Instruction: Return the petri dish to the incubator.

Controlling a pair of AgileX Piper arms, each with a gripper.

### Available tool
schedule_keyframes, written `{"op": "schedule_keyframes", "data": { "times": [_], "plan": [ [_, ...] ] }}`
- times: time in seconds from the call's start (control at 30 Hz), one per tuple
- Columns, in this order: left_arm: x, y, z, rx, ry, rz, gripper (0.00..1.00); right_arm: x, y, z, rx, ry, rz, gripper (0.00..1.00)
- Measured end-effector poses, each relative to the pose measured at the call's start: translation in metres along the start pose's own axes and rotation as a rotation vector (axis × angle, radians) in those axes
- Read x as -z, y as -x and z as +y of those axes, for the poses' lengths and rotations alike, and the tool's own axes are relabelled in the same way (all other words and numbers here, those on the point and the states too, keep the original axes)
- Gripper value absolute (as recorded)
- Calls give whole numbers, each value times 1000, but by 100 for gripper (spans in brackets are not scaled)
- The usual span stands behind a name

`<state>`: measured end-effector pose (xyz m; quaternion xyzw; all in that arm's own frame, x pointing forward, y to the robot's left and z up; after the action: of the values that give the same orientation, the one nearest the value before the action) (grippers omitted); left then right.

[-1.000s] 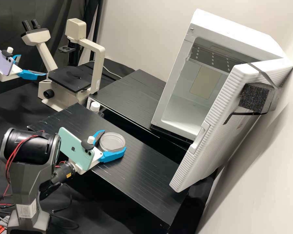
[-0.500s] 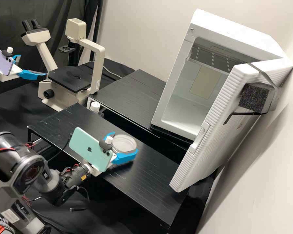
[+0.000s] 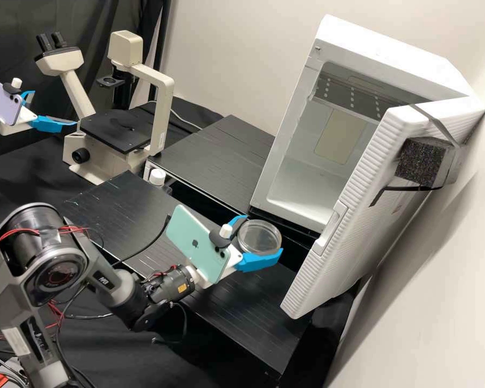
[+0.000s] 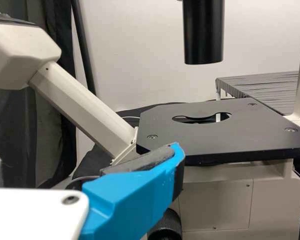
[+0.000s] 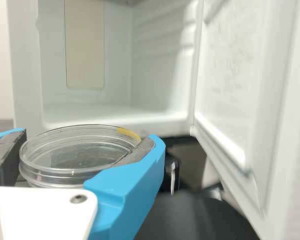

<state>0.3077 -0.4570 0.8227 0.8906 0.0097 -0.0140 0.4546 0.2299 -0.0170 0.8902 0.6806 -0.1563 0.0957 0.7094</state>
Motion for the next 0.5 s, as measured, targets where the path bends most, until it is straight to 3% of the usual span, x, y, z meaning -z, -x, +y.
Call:
{"op": "schedule_keyframes", "data": {
  "times": [0.27,0.5],
  "plan": [
    [0,0,0,0,0,0,100,6,-64,12,-76,-20,71,0],
    [0,0,0,0,0,0,100,9,-121,18,-87,-25,66,0]
  ]
}}
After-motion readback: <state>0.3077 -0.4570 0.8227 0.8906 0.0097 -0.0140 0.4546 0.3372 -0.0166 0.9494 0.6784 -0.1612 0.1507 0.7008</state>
